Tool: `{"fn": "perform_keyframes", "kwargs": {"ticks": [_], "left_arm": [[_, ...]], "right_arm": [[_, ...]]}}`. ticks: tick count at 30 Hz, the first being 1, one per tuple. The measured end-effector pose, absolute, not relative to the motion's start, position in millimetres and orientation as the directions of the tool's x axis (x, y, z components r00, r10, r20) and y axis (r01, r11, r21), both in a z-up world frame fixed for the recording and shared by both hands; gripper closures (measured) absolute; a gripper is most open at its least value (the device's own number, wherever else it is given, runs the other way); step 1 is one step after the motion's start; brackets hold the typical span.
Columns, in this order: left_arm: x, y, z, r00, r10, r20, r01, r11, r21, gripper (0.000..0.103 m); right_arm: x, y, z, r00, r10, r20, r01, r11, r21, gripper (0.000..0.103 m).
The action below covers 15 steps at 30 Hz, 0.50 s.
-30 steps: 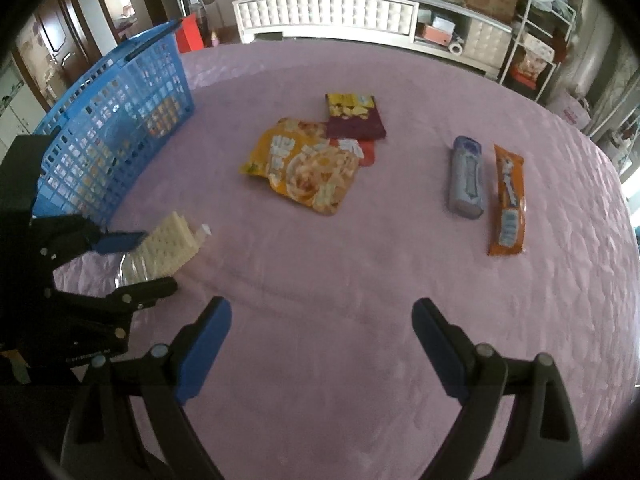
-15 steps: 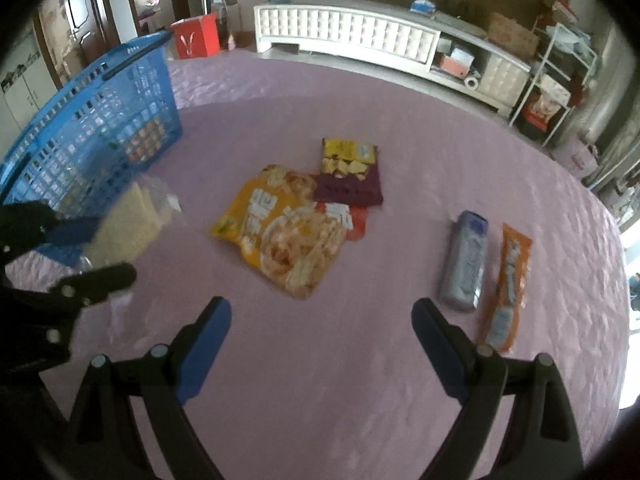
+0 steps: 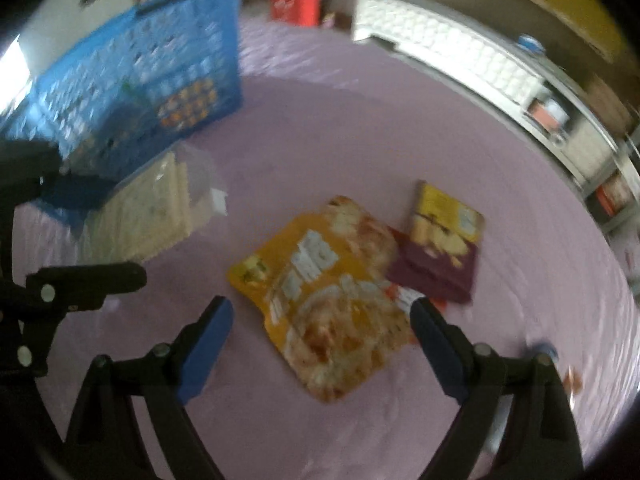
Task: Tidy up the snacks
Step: 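Grasp the white cracker pack with the left tool while the right tool grasps the yellow chip bag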
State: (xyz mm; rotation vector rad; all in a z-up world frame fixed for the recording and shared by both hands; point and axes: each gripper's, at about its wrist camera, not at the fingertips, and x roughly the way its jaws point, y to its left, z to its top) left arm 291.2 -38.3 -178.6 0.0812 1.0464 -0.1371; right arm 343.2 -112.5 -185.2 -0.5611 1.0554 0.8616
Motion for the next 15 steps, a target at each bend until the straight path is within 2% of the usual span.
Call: {"fn": "perform_keyframes", "kwargs": {"ticks": [2, 4, 7, 8, 11, 15], "left_arm": [[293.8, -37.7, -181.2, 0.486, -0.077, -0.870, 0.145, 0.989, -0.007, 0.062], [295.4, -36.7, -182.4, 0.485, -0.074, -0.871, 0.137, 0.991, -0.008, 0.062], [295.2, -36.3, -182.0, 0.485, -0.079, -0.871, 0.132, 0.991, -0.016, 0.062], [295.0, -36.6, -182.0, 0.485, -0.079, -0.871, 0.133, 0.991, -0.016, 0.062], [293.2, -37.7, -182.5, 0.483, -0.084, -0.872, 0.126, 0.992, -0.025, 0.062], [292.1, -38.2, -184.2, 0.479, -0.087, -0.873, 0.121, 0.992, -0.033, 0.062]], "right_arm": [[346.1, -106.4, -190.1, 0.227, 0.316, -0.921, -0.850, 0.526, -0.029, 0.012], [349.3, -104.2, -190.0, 0.221, 0.331, -0.918, -0.865, 0.501, -0.028, 0.018], [356.6, -109.5, -188.6, 0.218, 0.335, -0.917, -0.861, 0.508, -0.019, 0.032], [358.0, -113.4, -188.4, 0.222, 0.339, -0.914, -0.855, 0.518, -0.016, 0.039], [362.0, -125.2, -187.9, 0.197, 0.365, -0.910, -0.844, 0.535, 0.032, 0.041], [358.2, -125.7, -190.8, 0.195, 0.334, -0.922, -0.839, 0.543, 0.019, 0.041]]}}
